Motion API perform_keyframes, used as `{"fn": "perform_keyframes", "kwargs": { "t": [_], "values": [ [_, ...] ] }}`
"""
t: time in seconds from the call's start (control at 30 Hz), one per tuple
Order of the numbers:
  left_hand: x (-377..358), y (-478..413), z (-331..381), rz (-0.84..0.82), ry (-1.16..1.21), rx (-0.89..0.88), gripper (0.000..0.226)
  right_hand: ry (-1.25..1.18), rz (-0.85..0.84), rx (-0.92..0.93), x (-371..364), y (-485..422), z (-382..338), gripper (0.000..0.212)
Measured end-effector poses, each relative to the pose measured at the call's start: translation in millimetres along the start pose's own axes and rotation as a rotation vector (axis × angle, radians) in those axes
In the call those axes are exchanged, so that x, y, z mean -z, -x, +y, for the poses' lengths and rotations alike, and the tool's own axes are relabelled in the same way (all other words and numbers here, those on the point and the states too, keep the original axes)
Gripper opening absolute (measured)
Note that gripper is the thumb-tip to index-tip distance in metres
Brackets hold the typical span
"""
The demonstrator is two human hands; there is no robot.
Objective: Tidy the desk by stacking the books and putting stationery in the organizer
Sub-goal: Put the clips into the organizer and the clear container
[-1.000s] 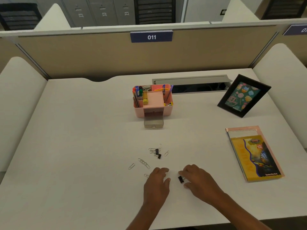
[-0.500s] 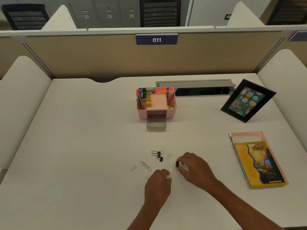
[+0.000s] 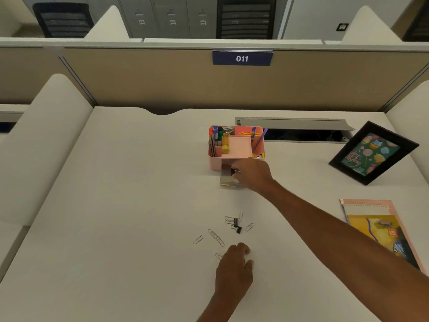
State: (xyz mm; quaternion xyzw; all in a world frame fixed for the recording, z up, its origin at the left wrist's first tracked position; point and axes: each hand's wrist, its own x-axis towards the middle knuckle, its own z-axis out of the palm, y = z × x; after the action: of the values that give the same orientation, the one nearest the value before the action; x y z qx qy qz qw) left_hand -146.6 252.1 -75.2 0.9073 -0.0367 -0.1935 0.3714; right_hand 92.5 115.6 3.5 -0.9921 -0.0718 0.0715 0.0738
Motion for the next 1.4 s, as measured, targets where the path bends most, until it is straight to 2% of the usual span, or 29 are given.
{"fn": "perform_keyframes", "kwargs": {
  "t": [0.13, 0.4, 0.57, 0.73, 0.87, 1.0, 1.13, 1.27, 1.4],
  "values": [
    [0, 1, -1, 0.005, 0.018, -0.003, 0.024, 0.074, -0.087, -0.025, -14, -13, 5, 0.02],
    [-1, 0, -3, 0.002, 0.009, -0.009, 0.023, 0.091, -0.093, -0.047, -19, -17, 7, 0.023],
    [0, -1, -4, -0.008, 0.002, -0.013, 0.023, -0.121, 0.082, -0.12, -6, 29, -1, 0.02],
    [1, 0, -3, 0.002, 0.024, -0.018, 0.023, -0.27, -0.138, -0.215, -28, 108, -8, 0.028],
    [2, -1, -4, 0.002, 0.054, -0.015, 0.023, -0.298, -0.228, -0.289, -53, 140, -14, 0.032],
    [4, -2, -9, 0.019, 0.05, -0.006, 0.021, -0.235, -0.245, -0.254, -65, 150, -23, 0.038],
    [15, -11, -11, 0.104, 0.046, -0.008, 0.026, -0.145, -0.201, -0.199, -68, 152, -29, 0.027],
    [40, -36, -12, 0.225, 0.012, -0.047, 0.017, -0.101, -0.198, -0.157, -69, 155, -22, 0.021],
    [59, -62, -9, 0.201, -0.052, -0.047, 0.024, -0.098, -0.175, -0.143, -59, 160, -6, 0.021]
  ]
}}
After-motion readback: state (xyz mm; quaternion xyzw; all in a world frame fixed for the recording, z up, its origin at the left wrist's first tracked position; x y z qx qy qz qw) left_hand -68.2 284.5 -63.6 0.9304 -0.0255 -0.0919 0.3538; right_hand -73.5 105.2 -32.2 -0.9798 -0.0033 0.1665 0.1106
